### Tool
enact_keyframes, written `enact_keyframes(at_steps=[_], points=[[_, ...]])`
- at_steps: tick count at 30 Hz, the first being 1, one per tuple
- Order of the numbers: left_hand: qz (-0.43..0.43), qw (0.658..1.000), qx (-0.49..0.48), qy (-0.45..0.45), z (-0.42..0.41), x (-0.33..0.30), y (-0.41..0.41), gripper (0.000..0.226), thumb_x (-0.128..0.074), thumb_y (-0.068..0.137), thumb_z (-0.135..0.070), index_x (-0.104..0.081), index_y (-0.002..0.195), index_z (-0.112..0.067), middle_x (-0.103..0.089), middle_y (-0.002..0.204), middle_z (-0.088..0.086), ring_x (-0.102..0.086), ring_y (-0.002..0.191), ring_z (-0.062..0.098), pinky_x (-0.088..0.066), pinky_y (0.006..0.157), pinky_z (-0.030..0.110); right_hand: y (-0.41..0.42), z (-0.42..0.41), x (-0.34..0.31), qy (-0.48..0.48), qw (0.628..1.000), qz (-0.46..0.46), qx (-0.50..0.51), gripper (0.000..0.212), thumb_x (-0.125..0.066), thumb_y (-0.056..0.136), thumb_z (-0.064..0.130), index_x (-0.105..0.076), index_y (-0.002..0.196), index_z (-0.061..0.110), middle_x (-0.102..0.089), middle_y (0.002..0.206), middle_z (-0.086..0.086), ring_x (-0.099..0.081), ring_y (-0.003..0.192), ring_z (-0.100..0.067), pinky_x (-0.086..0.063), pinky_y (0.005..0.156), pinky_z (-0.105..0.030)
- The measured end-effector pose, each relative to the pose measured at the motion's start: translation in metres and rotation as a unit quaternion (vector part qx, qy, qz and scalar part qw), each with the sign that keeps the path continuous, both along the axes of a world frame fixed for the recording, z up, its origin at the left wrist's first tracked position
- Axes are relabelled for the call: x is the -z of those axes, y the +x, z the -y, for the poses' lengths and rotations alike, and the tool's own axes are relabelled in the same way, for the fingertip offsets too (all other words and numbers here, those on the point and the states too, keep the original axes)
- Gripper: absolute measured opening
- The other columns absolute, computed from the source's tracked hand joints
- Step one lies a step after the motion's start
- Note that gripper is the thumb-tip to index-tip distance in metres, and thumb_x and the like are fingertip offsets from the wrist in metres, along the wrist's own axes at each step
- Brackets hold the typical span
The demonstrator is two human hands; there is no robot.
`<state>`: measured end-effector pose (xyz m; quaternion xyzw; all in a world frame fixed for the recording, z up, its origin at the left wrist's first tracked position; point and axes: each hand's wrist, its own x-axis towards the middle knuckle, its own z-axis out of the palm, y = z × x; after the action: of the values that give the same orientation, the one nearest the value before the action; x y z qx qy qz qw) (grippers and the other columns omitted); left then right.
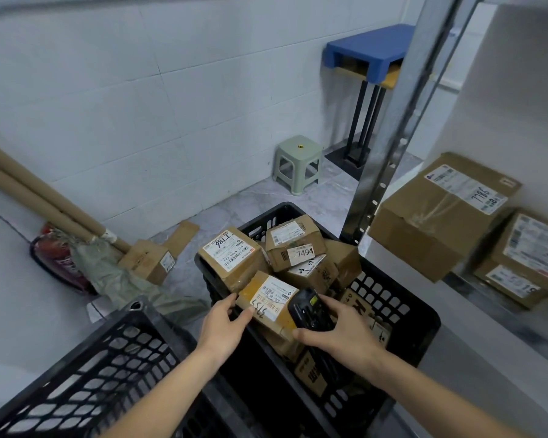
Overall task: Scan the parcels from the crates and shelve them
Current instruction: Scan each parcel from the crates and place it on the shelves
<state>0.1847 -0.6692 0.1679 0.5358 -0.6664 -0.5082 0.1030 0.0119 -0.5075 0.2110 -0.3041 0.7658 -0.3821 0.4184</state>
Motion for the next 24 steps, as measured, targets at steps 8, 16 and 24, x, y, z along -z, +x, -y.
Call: enact_keyframes(at_steps=[8,16,24], points=[[-0.008,1.000,-0.010,-0.008,-0.012,-0.005,-0.001,0.054,-0.067,0.096,-0.028,-0.051,0.145,-0.011,-0.056,0.137,-0.001,-0.053,0.124,0.014,-0.041,0.103,0.027,0.007,-0.010,0.000,-0.001,1.000,0.018,0.019,0.070,-0.096,0.068,0.041,-0.055,0.125,0.046,-0.069,0.112,0.024,-0.064,0.106,0.006,-0.051,0.088,-0.011],[-0.125,0.985,-0.108,0.050,-0.039,-0.028,-0.001,0.043,-0.067,0.095,-0.013,-0.057,0.136,-0.023,-0.061,0.128,-0.001,-0.060,0.118,0.015,-0.055,0.099,0.043,0.011,-0.045,-0.025,-0.026,0.997,0.034,0.063,0.081,-0.097,0.067,0.042,-0.057,0.138,0.035,-0.061,0.117,0.026,-0.060,0.111,0.005,-0.049,0.098,-0.015],[-0.182,0.978,-0.100,0.008,-0.095,-0.097,-0.029,0.038,-0.074,0.090,-0.016,-0.063,0.124,-0.027,-0.065,0.121,-0.005,-0.061,0.112,0.009,-0.052,0.102,0.038,0.015,-0.119,-0.087,-0.084,0.988,0.025,0.126,0.099,-0.099,0.063,0.036,-0.050,0.149,0.022,-0.063,0.113,0.025,-0.062,0.098,0.008,-0.049,0.073,-0.004]])
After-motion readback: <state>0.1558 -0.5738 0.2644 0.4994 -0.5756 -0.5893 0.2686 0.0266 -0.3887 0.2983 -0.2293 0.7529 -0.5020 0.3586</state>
